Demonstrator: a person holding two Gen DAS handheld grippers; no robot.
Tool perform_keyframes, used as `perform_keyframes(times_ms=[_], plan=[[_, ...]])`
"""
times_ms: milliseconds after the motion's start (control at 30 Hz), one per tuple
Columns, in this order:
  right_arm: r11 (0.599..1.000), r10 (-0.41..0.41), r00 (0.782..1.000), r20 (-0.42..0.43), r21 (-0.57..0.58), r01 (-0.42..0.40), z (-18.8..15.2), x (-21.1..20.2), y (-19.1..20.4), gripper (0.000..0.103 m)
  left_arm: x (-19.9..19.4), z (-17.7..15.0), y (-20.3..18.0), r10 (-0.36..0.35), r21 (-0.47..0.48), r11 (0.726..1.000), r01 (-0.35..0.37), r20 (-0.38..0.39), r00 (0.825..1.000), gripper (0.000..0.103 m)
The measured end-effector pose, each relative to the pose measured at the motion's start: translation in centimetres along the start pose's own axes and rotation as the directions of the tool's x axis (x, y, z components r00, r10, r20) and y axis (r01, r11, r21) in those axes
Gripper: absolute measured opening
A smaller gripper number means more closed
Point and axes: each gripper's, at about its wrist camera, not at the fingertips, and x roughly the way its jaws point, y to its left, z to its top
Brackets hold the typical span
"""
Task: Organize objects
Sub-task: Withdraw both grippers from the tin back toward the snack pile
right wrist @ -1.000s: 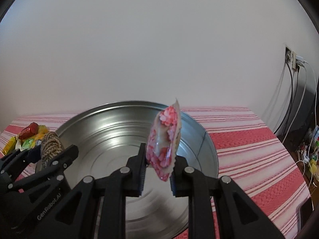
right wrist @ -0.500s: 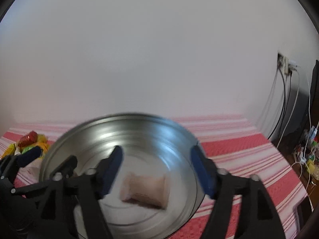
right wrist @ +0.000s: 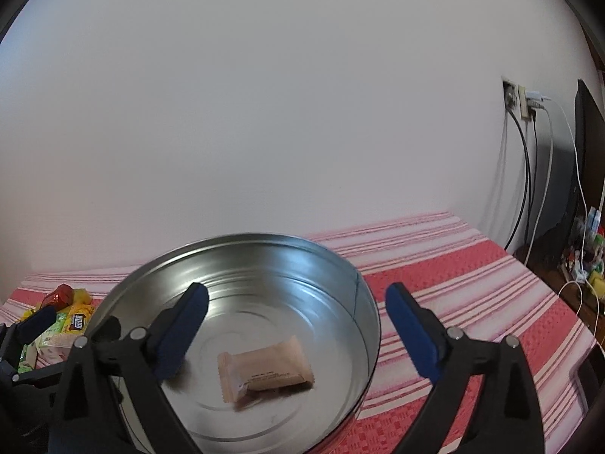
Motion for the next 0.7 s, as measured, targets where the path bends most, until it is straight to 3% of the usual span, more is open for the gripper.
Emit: perform_keyframes(times_ms=[700], plan=[[1.000,-0.011,1.000,-0.015,0.008,0.011,-0.44,0.41,-0.44,0.096,-0.01,-0.11,0.70,0.007,-0.015,1.000,-0.007,-0.023,1.000,0.091]])
